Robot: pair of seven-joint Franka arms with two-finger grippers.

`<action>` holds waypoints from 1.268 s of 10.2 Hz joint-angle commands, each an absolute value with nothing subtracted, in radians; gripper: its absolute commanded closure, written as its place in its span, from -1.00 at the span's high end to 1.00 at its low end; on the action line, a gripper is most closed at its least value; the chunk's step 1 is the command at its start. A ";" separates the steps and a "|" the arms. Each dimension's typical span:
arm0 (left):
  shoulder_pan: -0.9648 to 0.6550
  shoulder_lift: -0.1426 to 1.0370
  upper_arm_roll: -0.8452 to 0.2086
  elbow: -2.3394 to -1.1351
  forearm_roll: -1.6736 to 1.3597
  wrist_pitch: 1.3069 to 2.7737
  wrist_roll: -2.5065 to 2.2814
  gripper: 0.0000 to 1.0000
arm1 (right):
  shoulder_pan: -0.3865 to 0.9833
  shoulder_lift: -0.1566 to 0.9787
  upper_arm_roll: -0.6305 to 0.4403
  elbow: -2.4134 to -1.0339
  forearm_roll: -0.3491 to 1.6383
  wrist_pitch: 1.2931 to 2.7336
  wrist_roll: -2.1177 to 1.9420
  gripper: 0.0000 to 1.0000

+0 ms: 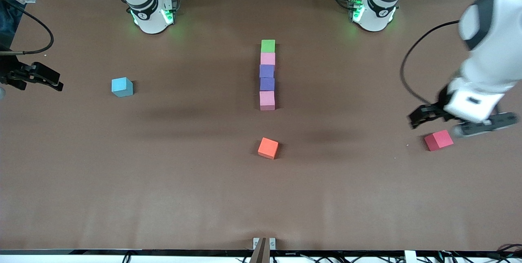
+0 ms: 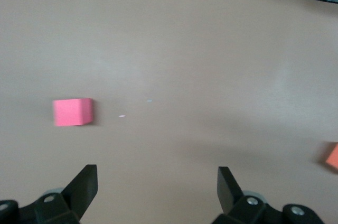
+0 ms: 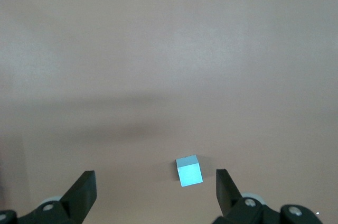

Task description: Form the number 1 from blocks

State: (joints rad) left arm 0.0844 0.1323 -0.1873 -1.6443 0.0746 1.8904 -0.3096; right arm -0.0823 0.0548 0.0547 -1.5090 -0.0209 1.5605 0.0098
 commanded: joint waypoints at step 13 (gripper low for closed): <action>-0.069 -0.034 -0.014 -1.569 0.035 1.519 -0.094 1.00 | -0.077 0.043 0.052 -1.479 -0.034 1.525 0.029 1.00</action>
State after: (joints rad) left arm 0.0048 -0.0642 -0.0623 -1.6052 0.0099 1.5433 -0.1034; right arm -0.0817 0.0524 0.0540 -1.4854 -0.0210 1.5415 0.0147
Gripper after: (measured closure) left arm 0.000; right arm 0.000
